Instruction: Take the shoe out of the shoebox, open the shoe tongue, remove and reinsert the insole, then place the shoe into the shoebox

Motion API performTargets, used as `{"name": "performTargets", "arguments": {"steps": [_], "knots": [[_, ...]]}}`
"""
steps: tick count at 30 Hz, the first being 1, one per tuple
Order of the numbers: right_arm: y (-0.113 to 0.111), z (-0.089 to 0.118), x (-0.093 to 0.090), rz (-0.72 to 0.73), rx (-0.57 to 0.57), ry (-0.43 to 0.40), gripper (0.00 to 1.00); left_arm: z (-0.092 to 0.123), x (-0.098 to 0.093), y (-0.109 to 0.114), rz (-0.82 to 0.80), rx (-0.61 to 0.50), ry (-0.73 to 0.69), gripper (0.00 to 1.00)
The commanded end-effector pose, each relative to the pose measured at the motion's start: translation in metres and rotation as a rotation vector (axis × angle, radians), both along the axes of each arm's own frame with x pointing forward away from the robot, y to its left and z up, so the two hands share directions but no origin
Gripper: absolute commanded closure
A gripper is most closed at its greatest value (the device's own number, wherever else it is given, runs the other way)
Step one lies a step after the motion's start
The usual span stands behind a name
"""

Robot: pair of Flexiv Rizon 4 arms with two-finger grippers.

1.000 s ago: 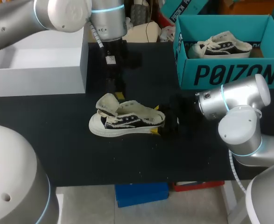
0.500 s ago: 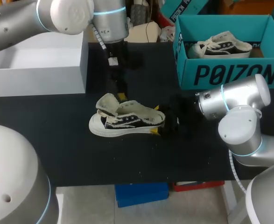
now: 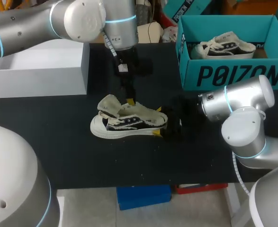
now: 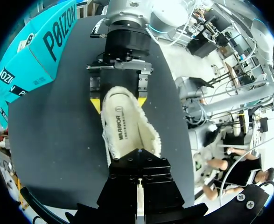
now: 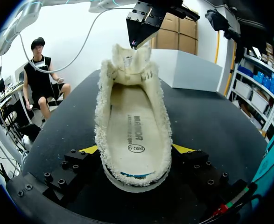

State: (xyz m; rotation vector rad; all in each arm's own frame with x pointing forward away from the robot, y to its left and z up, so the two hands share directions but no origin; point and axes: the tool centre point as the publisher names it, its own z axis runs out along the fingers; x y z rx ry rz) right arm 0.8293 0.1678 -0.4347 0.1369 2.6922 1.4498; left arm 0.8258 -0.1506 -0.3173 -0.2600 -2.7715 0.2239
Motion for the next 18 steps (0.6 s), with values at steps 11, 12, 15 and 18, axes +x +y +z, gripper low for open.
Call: {"name": "performTargets", "arguments": {"steps": [11,12,15,18], "knots": [[0.001,0.000,0.000,-0.001,0.000,0.001,1.00,-0.031,-0.009,-0.016,0.007,0.011,0.019,1.00],[0.001,0.000,0.000,-0.001,0.000,0.001,1.00,-0.033,-0.011,-0.016,0.008,0.011,0.020,1.00],[0.001,0.000,0.000,-0.001,0.000,0.001,1.00,-0.036,-0.016,-0.015,0.010,0.009,0.013,1.00],[0.001,0.000,0.000,-0.001,0.000,0.001,1.00,-0.036,-0.017,-0.015,0.011,0.015,0.016,1.00]]}}
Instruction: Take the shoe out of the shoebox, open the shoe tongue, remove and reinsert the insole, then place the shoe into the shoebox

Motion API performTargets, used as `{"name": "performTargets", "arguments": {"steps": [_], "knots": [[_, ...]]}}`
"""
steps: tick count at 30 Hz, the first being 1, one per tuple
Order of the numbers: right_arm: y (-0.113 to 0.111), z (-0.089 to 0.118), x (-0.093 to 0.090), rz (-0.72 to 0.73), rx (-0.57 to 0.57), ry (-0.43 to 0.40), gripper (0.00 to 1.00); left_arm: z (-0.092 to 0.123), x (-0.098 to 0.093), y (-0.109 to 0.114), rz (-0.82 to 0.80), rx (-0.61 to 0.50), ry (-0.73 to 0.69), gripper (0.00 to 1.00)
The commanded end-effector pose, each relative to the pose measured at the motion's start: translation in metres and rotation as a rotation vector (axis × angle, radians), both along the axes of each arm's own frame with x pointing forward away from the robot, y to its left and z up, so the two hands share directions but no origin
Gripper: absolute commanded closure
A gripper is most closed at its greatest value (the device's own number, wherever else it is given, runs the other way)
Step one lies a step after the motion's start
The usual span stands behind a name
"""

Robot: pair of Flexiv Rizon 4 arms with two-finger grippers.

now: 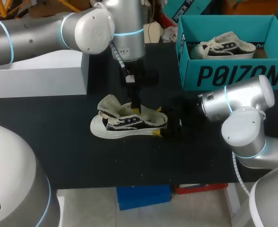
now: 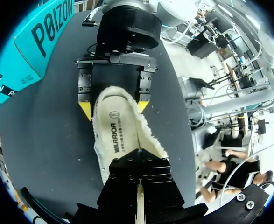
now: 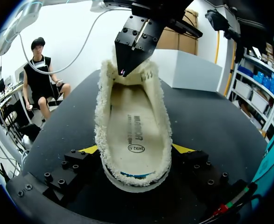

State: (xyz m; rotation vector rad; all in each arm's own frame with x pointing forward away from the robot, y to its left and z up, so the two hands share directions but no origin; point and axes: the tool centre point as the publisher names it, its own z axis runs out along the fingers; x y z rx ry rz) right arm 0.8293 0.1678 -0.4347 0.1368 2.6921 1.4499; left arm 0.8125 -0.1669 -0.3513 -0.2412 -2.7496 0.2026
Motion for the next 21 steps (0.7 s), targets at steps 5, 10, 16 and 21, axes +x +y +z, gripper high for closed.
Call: {"name": "performTargets", "arguments": {"steps": [5,10,16,21], "knots": [[0.0009,-0.0003,0.0005,-0.001,0.000,0.001,1.00,-0.0020,-0.0036,0.0013,0.003,-0.003,-0.008,1.00],[0.0009,-0.0003,0.0005,-0.001,0.000,0.001,1.00,-0.0020,-0.0036,0.0013,0.003,-0.003,-0.008,1.00],[0.0009,-0.0003,0.0005,-0.001,0.000,0.001,1.00,-0.0014,0.0015,0.0057,0.009,-0.009,-0.003,1.00],[0.0009,-0.0003,0.0005,-0.001,0.000,0.001,1.00,-0.0032,0.0034,0.0091,0.031,-0.006,-0.005,1.00]]}}
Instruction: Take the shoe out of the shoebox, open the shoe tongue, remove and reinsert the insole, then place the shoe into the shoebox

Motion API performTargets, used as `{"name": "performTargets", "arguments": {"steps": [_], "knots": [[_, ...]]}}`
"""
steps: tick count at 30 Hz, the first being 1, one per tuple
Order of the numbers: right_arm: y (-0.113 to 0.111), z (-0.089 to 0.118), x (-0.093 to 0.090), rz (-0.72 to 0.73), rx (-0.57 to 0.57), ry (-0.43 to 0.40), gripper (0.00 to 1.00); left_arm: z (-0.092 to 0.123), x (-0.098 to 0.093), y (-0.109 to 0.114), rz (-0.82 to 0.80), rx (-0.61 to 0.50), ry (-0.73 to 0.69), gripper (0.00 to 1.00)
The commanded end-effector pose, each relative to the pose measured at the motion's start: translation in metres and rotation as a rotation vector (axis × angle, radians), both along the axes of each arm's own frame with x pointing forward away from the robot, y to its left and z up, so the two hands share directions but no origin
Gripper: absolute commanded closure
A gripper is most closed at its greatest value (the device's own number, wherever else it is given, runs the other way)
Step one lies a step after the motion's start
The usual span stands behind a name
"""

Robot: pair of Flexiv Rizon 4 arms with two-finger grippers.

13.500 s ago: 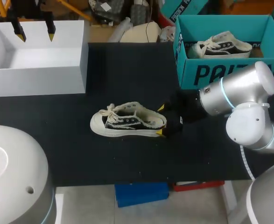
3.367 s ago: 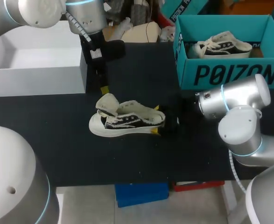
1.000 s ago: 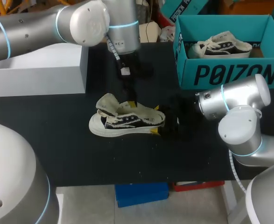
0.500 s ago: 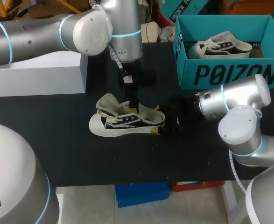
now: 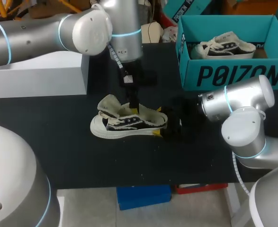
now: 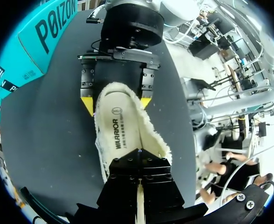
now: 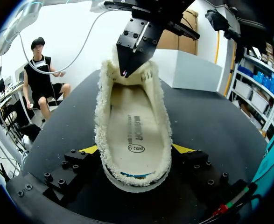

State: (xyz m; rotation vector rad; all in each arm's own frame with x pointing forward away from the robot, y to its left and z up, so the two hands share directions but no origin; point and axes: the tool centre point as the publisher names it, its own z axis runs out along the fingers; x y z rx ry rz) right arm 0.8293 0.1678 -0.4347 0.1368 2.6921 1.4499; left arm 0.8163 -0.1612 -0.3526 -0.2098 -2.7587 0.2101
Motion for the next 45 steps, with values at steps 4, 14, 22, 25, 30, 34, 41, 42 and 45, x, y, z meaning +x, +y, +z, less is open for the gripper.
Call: {"name": "performTargets", "arguments": {"steps": [4,14,22,25,30,34,41,42,45], "knots": [[0.001,0.000,0.000,-0.001,0.000,0.001,1.00,-0.011,-0.003,0.002,0.014,-0.012,0.013,1.00],[0.001,0.000,0.000,-0.001,0.000,0.001,1.00,-0.041,-0.009,-0.008,0.014,0.027,0.032,1.00],[0.001,0.000,0.000,-0.001,0.000,0.001,1.00,-0.058,-0.015,-0.012,0.026,0.030,0.045,1.00],[0.001,0.000,0.000,-0.001,0.000,0.001,1.00,-0.061,-0.017,-0.012,0.038,0.034,0.045,1.00],[0.001,0.000,0.000,-0.001,0.000,0.001,1.00,-0.067,-0.022,-0.013,0.050,0.029,0.055,1.00],[0.001,0.000,0.000,-0.001,0.000,0.001,1.00,-0.069,-0.027,-0.015,0.055,0.013,0.069,1.00],[0.001,0.000,0.000,-0.001,0.000,0.001,1.00,-0.073,-0.034,-0.017,0.069,0.036,0.053,1.00],[0.001,0.000,0.000,-0.001,0.000,0.001,1.00,-0.074,-0.035,-0.017,0.069,0.037,0.052,1.00],[0.001,0.000,0.000,-0.001,0.000,0.001,1.00,-0.076,-0.037,-0.016,0.073,0.040,0.050,1.00]]}}
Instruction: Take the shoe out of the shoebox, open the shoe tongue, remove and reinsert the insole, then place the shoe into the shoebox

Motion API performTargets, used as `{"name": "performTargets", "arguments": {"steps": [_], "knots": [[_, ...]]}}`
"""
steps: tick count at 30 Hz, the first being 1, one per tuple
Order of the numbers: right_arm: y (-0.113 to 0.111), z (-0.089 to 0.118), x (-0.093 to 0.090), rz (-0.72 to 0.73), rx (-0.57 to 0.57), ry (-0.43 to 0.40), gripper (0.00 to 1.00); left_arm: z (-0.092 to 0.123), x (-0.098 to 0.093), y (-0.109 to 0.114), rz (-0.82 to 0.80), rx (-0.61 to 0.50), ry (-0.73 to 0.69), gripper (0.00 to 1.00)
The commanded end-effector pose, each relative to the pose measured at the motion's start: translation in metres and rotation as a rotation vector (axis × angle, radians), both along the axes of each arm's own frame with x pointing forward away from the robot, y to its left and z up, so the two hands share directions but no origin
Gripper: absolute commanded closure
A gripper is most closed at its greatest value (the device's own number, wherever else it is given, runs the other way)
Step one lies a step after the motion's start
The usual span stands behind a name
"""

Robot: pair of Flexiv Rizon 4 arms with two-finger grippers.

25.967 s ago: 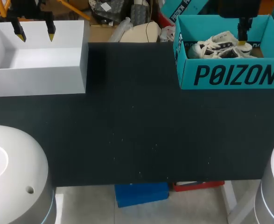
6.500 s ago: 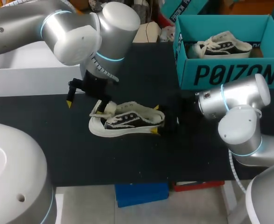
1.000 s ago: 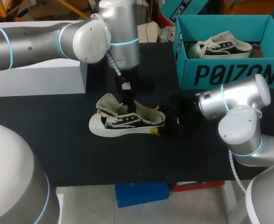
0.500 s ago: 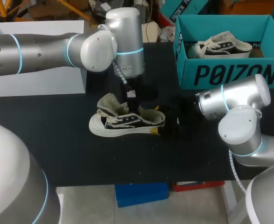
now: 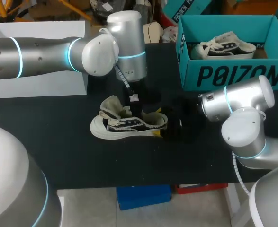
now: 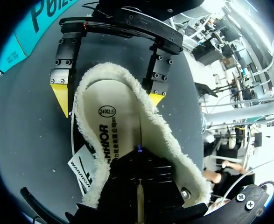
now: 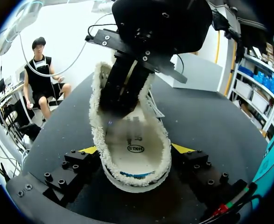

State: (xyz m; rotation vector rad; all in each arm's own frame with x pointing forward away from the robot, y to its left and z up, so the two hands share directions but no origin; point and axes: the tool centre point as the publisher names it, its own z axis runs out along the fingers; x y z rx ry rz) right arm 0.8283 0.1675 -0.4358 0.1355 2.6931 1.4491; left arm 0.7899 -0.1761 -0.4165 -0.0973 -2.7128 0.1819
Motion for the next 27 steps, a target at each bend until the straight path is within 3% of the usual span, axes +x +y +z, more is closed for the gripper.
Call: {"name": "performTargets", "arguments": {"steps": [1,4,5,6,7,11,18,21,27], "knots": [[0.001,0.001,0.001,-0.002,0.000,0.001,1.00,-0.013,-0.011,-0.001,0.005,0.005,-0.008,1.00],[0.001,0.001,0.001,-0.002,0.000,0.001,1.00,-0.013,-0.011,-0.001,0.013,0.005,-0.016,1.00],[0.001,0.001,0.001,-0.002,0.000,0.001,1.00,-0.013,-0.011,0.000,0.016,0.007,-0.021,0.87],[0.001,0.001,0.001,-0.002,0.000,0.001,1.00,-0.013,-0.010,0.000,0.016,0.008,-0.026,0.62],[0.001,0.001,0.001,-0.002,0.000,0.001,1.00,-0.012,-0.010,0.000,0.016,0.004,-0.032,0.60],[0.001,0.001,0.001,-0.002,0.000,0.001,1.00,-0.011,-0.010,0.002,0.027,0.017,-0.063,0.56],[0.001,0.001,0.001,-0.002,0.000,0.001,1.00,-0.012,-0.009,0.006,0.044,0.081,-0.137,0.56],[0.001,0.001,0.001,-0.002,0.000,0.001,1.00,-0.012,-0.009,0.009,0.048,0.109,-0.175,0.51],[0.001,0.001,0.001,-0.002,0.000,0.001,1.00,-0.021,-0.009,0.017,0.056,0.198,-0.266,0.54]]}}
